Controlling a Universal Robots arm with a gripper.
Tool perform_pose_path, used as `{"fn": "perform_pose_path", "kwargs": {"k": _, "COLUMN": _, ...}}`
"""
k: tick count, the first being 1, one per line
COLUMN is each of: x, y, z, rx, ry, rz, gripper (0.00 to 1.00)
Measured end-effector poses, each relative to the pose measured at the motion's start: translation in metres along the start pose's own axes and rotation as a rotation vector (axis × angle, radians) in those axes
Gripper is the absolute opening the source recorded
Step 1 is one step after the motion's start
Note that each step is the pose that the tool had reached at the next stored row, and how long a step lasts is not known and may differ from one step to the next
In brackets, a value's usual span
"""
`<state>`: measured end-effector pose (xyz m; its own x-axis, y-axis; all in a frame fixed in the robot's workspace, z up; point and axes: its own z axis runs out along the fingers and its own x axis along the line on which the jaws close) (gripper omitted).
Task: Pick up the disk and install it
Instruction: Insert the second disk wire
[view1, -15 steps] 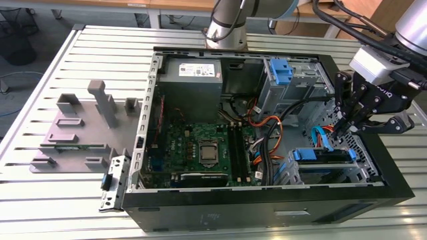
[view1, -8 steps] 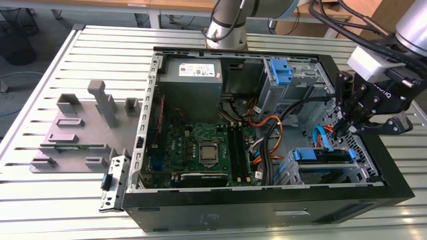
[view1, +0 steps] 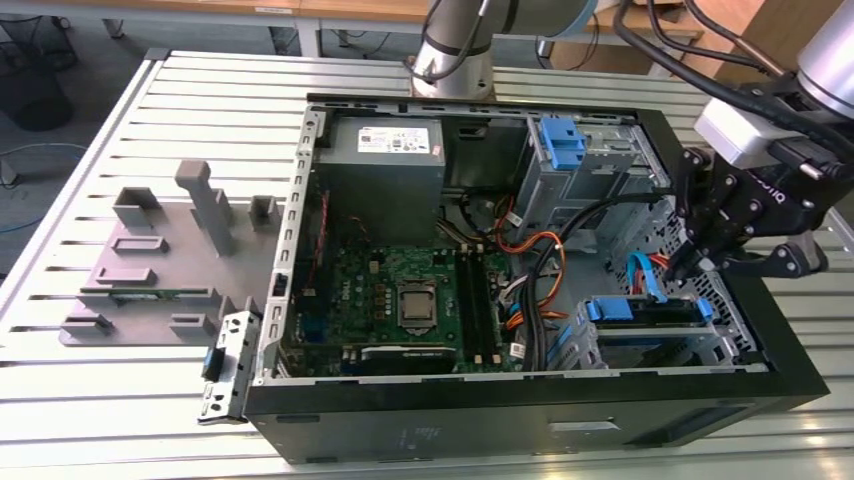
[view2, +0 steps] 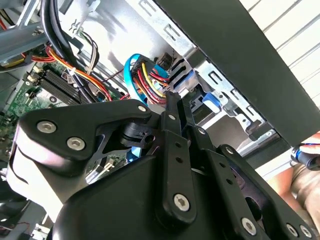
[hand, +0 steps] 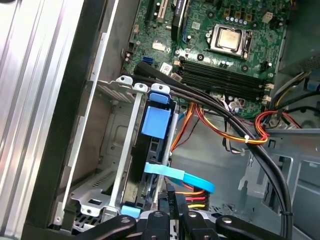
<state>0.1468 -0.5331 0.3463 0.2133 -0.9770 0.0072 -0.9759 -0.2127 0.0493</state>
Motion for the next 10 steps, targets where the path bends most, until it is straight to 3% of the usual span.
{"fn": "perform_pose_path", "kwargs": {"k": 10, "x": 0.0103, "y": 0.0022, "z": 0.0004, "rx": -0.0005, "ry": -0.0032, "rz": 0.067, "gripper": 0.17}}
